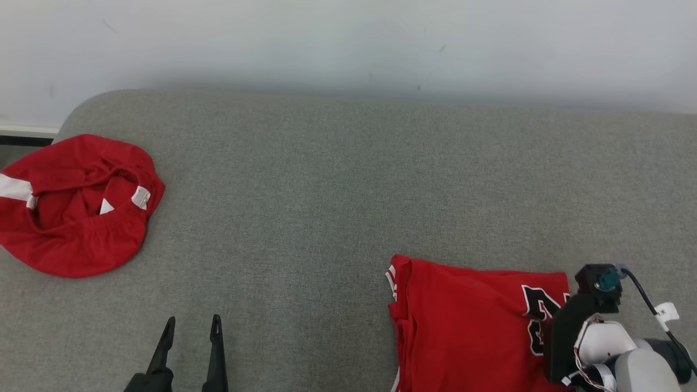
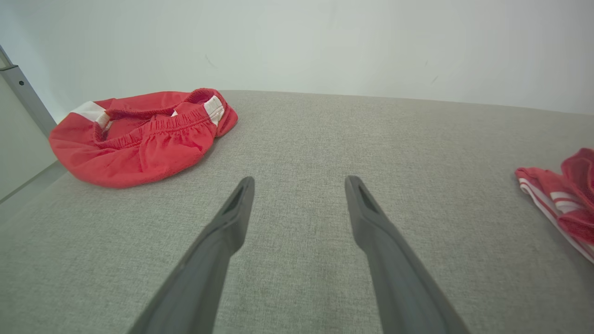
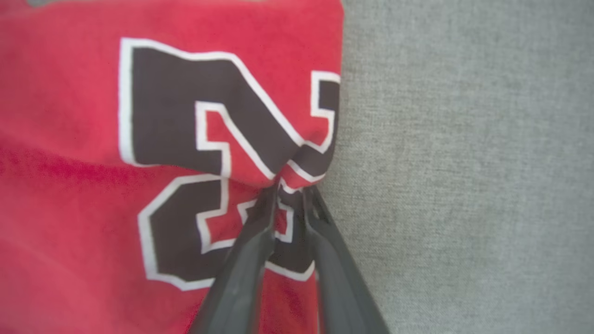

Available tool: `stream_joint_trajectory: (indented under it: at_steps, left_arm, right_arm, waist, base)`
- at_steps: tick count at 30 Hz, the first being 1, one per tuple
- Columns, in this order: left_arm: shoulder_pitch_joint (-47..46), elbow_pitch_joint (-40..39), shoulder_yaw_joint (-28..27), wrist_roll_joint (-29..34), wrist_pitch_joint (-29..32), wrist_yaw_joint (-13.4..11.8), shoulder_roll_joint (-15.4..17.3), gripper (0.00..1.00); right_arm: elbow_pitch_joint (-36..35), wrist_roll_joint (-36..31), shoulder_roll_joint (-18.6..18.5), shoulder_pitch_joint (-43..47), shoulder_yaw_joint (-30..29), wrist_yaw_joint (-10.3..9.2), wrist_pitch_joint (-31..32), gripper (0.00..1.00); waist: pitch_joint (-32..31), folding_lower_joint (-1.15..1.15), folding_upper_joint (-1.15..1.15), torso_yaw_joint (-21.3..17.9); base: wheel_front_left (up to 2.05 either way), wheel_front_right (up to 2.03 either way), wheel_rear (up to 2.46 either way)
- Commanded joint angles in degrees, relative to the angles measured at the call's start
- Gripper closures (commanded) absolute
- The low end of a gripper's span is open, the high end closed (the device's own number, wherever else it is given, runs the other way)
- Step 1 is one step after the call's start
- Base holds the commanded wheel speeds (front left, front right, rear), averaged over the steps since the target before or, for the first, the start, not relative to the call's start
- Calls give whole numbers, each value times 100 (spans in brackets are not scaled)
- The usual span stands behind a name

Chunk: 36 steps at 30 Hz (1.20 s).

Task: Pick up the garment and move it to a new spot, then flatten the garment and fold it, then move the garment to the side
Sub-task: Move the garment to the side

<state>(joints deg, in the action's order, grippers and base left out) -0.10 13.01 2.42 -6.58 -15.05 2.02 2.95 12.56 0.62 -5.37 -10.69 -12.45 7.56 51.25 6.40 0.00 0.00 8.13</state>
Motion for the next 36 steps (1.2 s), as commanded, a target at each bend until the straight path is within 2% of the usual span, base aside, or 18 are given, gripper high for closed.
stream_joint_trajectory:
  at_steps: [1,7,14,22,32,36]
  left_arm:
    - [-58,-19,16,-27,-15,-14,-8,0]
    - [-73,-64,49,-132,-15,-48,-8,0]
    - [-81,-414,102,-127,-16,-35,-6,0]
    - [-204,-610,185,21,-15,34,22,0]
    - [-614,-1096,325,311,-15,231,343,0]
    - [-858,-1341,553,475,66,316,513,0]
  right_arm:
    - [144,65,-69,-23,66,-17,-93,100]
    - [299,117,-415,-363,345,-17,-576,100]
    - [564,44,-866,-918,782,-17,-936,100]
    - [934,-72,-1412,-1735,1216,-17,-1349,100]
    - [1851,-92,-1739,-3138,2079,-17,-2193,100]
    - [2455,-204,-1765,-3748,1805,-17,-2970,100]
  waist:
    - [63,0,0,-20]
    - [66,0,0,-101]
    - [139,0,0,-552]
    - [529,0,0,-1450]
    - [1457,0,0,-2755]
    - [1895,0,0,-3117]
  base:
    - [0,0,0]
    - [0,0,0]
    - [0,0,0]
    - [0,0,0]
    - [0,0,0]
    - [0,0,0]
